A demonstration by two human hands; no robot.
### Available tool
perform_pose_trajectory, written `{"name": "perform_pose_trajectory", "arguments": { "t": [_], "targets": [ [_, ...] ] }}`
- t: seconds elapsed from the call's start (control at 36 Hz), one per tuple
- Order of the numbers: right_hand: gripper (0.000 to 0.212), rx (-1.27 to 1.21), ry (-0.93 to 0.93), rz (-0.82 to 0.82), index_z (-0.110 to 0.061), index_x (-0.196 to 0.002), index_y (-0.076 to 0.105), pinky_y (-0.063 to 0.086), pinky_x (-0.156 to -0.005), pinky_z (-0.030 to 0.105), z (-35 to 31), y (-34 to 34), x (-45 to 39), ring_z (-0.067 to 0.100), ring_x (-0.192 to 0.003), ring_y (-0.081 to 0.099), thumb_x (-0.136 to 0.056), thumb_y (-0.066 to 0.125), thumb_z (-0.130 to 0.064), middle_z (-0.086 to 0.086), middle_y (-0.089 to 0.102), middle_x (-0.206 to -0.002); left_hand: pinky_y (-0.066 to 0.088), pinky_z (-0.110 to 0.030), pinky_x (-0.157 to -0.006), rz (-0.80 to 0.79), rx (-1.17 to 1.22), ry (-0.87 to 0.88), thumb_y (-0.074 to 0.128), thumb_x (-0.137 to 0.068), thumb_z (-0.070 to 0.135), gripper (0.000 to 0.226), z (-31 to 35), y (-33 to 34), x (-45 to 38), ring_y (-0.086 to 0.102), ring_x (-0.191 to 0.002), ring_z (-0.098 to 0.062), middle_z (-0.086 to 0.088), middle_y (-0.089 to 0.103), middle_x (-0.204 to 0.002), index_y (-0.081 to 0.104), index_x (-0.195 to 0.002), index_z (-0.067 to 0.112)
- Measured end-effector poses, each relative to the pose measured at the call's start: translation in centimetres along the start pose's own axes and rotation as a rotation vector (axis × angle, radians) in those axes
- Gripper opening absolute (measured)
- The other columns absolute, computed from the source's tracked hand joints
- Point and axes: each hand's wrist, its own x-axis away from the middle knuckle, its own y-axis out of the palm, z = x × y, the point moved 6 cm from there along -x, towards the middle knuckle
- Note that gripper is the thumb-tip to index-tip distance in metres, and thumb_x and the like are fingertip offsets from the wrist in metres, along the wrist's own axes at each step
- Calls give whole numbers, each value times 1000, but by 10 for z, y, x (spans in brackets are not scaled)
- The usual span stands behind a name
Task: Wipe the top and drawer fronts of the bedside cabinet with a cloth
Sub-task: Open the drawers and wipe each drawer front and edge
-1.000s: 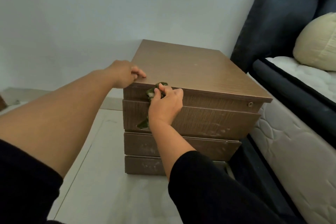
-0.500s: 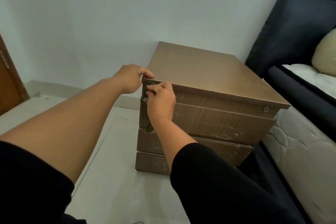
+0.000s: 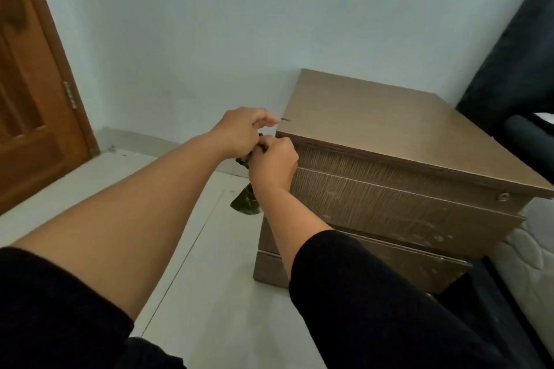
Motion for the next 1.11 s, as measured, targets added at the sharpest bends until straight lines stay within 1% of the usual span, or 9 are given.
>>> {"name": "perform_pose_trajectory", "arguments": {
  "t": [0.19, 0.28, 0.33, 0.5, 0.78, 0.86, 0.94, 1.03, 1.11],
  "targets": [
    [18, 56, -66, -60, -12, -106, 62, 46, -77, 29, 13, -18, 20, 24, -99, 53, -90, 54, -11, 9, 51, -108, 35, -18, -90, 55, 20, -137, 35, -92, -1, 43, -35, 10, 16, 54, -113, -9, 2, 63, -121, 58, -122, 20],
    [43, 152, 58, -129, -16, -125, 44, 41, -75, 30, 31, -30, 19, 29, -103, 50, -85, 58, -8, 13, 47, -116, 36, -20, -90, 32, -12, -110, 44, -96, 11, 31, -32, 28, 23, 55, -110, -11, 1, 63, -122, 60, -120, 20],
    [64, 233, 206, -236, -17, -137, 30, 45, -86, 37, 44, -36, 19, 33, -114, 47, -83, 62, -9, 17, 44, -127, 35, -21, -89, 21, -31, -89, 48, -95, 17, 27, -28, 39, 26, 55, -113, -15, -1, 63, -123, 62, -118, 21],
    [72, 360, 319, -383, -19, -143, 23, 45, -97, 43, 59, -46, 23, 37, -123, 43, -84, 62, -10, 21, 41, -135, 32, -24, -98, 33, -116, -62, 52, -94, 18, 30, -17, 61, 28, 50, -121, -21, -6, 57, -132, 61, -122, 19],
    [53, 379, 265, -359, -16, -131, 43, 51, -93, 40, 54, -61, 29, 34, -114, 51, -82, 62, -9, 17, 50, -127, 36, -22, -81, 99, -139, -75, 52, -93, 12, 22, -12, 62, 41, 56, -101, -18, -4, 64, -112, 67, -105, 21],
    [42, 373, 253, -367, -13, -125, 51, 52, -75, 29, 51, -70, 28, 26, -95, 57, -84, 60, -10, 13, 53, -116, 37, -22, -83, 93, -72, -71, 51, -93, 9, 23, -15, 59, 50, 55, -98, -13, 0, 65, -111, 68, -103, 22],
    [31, 405, 217, -388, -9, -118, 57, 37, -52, 17, 36, -80, 22, 14, -66, 48, -89, 54, -19, 7, 57, -103, 37, -19, -83, 116, 46, -105, 51, -92, 5, 26, -18, 53, 60, 54, -93, -6, 2, 67, -107, 66, -107, 21],
    [34, 380, 151, -378, -12, -119, 56, 50, -77, 26, 17, -88, 15, 23, -102, 55, -86, 57, -17, 8, 57, -118, 37, -17, -83, 149, 73, -128, 54, -91, 5, 25, -20, 48, 65, 56, -91, -6, 1, 68, -106, 65, -109, 19],
    [25, 366, 40, -304, -13, -108, 61, 55, -84, 35, -2, -94, 12, 27, -102, 58, -83, 56, -9, 10, 61, -108, 39, -18, -83, 177, 82, -133, 57, -90, 9, 22, -19, 45, 67, 57, -91, -7, 0, 68, -106, 65, -109, 17]
  ]
}}
